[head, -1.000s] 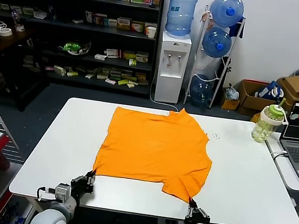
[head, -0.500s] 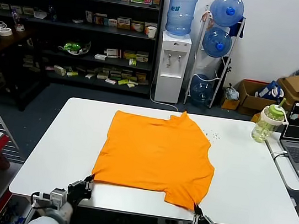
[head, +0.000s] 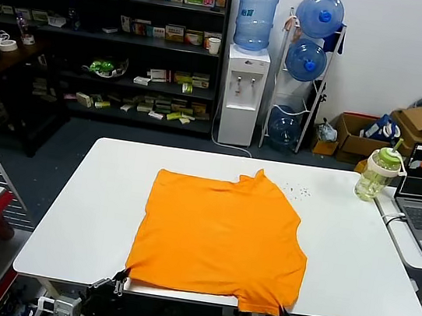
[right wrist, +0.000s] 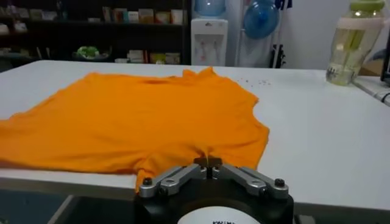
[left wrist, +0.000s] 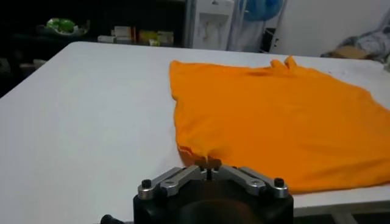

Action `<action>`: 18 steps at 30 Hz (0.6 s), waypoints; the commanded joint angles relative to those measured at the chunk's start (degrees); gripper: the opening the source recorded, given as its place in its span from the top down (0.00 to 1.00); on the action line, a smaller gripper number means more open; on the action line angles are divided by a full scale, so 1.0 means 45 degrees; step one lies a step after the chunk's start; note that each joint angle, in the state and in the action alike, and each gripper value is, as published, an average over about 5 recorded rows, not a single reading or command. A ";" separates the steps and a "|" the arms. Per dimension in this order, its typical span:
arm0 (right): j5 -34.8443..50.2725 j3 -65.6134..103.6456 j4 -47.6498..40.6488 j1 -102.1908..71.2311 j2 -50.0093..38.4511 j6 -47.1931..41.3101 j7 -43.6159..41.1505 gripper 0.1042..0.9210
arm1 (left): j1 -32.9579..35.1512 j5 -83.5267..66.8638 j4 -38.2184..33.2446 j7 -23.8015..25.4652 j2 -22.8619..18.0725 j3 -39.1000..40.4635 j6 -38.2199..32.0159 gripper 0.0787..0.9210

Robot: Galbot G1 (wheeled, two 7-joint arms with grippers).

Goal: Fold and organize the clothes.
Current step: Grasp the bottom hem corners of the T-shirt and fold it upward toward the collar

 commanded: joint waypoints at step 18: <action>0.2782 -0.1343 -0.4309 0.8148 -0.1719 -0.1198 0.1026 0.97 | -0.7043 -0.1061 0.4564 0.0167 -0.0065 0.1657 0.0225 0.98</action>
